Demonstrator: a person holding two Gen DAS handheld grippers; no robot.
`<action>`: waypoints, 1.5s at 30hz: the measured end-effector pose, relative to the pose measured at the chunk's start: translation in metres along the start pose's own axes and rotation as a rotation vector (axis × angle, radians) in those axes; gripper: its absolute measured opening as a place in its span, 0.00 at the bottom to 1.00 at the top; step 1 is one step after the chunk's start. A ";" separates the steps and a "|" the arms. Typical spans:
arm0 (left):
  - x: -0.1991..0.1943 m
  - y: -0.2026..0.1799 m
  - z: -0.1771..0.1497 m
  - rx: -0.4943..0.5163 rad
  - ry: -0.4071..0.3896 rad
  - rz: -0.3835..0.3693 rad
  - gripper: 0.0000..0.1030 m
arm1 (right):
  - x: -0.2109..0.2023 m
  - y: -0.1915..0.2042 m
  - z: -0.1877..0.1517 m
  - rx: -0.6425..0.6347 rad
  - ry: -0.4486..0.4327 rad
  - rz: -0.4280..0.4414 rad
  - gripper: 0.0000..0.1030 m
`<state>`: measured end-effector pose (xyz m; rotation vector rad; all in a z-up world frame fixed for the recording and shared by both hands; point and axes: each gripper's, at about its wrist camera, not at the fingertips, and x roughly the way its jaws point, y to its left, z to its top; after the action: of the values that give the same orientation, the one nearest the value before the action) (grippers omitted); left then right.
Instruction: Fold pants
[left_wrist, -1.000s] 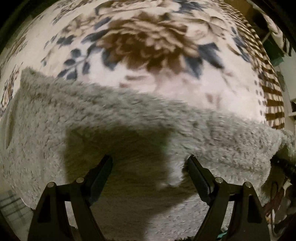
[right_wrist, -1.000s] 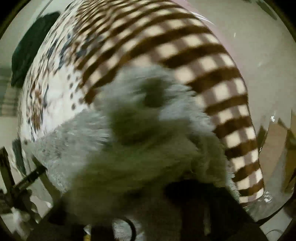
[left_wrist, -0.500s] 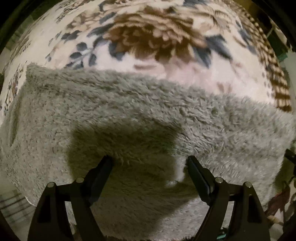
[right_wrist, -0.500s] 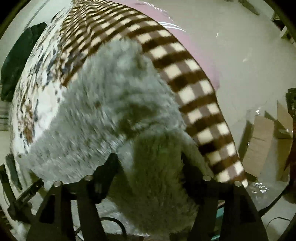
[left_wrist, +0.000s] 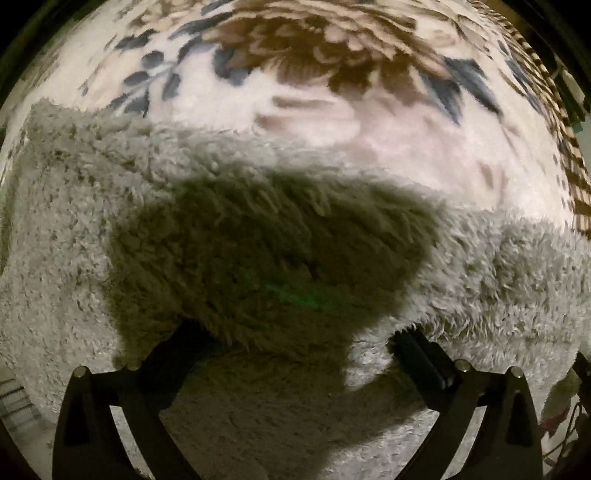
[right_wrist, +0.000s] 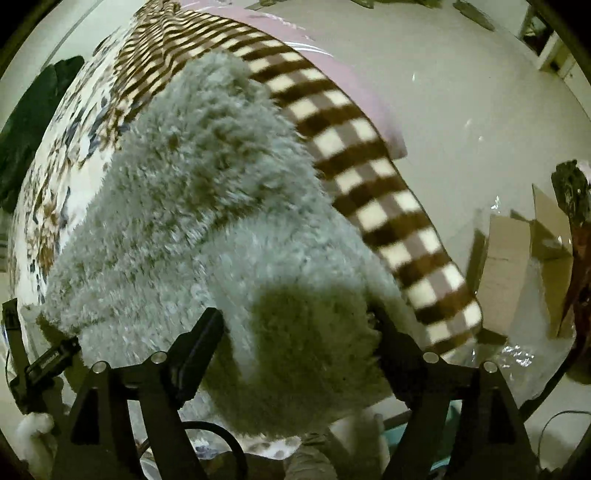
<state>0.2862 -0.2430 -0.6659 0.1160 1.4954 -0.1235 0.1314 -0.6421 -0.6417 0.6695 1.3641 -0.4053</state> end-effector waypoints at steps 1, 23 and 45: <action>0.000 -0.001 -0.002 -0.001 -0.015 0.004 1.00 | 0.000 -0.002 -0.004 0.004 0.001 -0.002 0.80; -0.016 -0.013 -0.012 0.015 0.067 0.005 1.00 | 0.030 -0.093 -0.092 0.601 -0.114 0.644 0.77; -0.046 -0.022 -0.012 0.032 0.024 0.025 1.00 | -0.039 -0.011 -0.071 0.304 -0.292 0.454 0.17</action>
<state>0.2680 -0.2622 -0.6212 0.1624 1.5157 -0.1262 0.0640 -0.6082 -0.6106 1.0981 0.8472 -0.3289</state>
